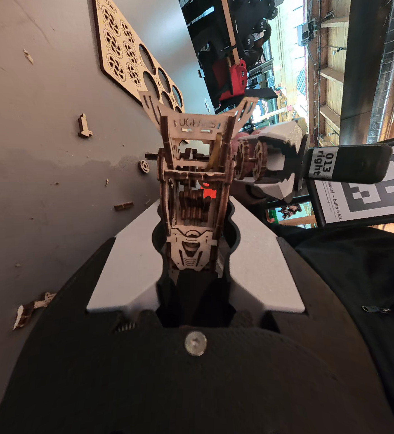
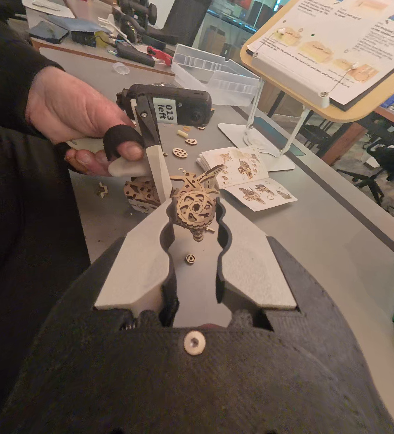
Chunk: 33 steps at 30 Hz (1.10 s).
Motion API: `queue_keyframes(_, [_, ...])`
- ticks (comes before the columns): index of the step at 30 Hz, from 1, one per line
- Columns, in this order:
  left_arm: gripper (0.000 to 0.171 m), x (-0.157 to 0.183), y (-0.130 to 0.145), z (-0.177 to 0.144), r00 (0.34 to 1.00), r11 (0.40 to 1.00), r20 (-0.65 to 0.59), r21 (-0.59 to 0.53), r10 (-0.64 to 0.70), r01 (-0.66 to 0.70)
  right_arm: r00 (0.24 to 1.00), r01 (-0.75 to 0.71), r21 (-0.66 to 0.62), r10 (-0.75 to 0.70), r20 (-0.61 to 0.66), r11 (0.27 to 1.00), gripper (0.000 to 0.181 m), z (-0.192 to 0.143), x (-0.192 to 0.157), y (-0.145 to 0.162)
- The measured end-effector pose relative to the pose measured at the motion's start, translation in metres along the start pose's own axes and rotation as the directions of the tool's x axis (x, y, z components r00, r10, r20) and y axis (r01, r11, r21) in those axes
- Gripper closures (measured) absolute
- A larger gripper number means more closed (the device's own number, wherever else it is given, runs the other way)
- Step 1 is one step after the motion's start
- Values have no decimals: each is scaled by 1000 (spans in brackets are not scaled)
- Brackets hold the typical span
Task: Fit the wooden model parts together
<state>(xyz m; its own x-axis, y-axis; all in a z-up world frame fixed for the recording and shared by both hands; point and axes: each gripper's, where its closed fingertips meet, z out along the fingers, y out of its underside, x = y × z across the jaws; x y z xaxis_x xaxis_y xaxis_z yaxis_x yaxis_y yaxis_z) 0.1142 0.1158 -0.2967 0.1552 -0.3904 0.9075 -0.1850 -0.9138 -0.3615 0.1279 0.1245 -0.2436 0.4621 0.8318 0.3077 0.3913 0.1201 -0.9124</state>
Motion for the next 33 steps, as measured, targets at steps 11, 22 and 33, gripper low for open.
queue_keyframes(11, [125,-4,0,-4,1000,1000,-4,-25,-7,7,969,139,-17,-133,206,990,150,8,-7,2])
queue_keyframes(22, [126,-3,3,-5,1000,998,-16,-53,-19,18,890,258,1,-238,388,966,150,8,-11,2])
queue_keyframes(33, [126,0,6,-4,1000,996,-18,-85,-9,7,799,252,90,-259,543,964,150,0,-18,2])
